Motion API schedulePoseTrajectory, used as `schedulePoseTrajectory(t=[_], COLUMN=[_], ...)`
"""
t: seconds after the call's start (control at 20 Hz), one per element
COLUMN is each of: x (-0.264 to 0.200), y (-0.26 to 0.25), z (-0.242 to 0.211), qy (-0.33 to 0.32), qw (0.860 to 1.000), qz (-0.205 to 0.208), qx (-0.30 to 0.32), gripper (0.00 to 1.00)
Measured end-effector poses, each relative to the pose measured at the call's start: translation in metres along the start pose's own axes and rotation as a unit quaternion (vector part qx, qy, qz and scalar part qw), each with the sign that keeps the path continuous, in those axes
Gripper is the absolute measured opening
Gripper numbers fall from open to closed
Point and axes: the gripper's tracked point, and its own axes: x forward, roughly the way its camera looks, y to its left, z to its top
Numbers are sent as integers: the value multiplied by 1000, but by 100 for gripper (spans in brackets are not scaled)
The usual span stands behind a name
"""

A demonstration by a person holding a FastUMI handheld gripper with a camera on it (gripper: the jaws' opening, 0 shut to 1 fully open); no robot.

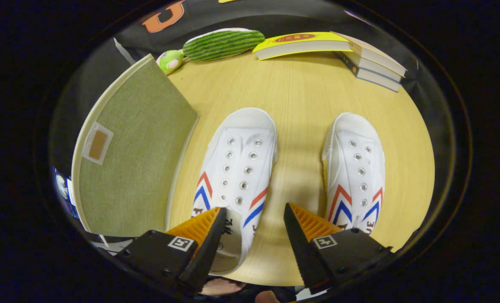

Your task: Open the storage box then place both shoes into the box .Put the left shoe in first, then the right shoe, with the right side of both shoes facing outward in a uniform manner.

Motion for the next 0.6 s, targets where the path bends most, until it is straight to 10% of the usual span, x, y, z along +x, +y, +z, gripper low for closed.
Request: schedulePoseTrajectory(t=[0.2,0.4,0.6], x=[-6,-3,-15], y=[10,8,16], z=[-1,1,7], qy=[0,-5,-14], qw=[999,996,990], qz=[20,43,83], qx=[38,76,117], gripper=[35,8,6])
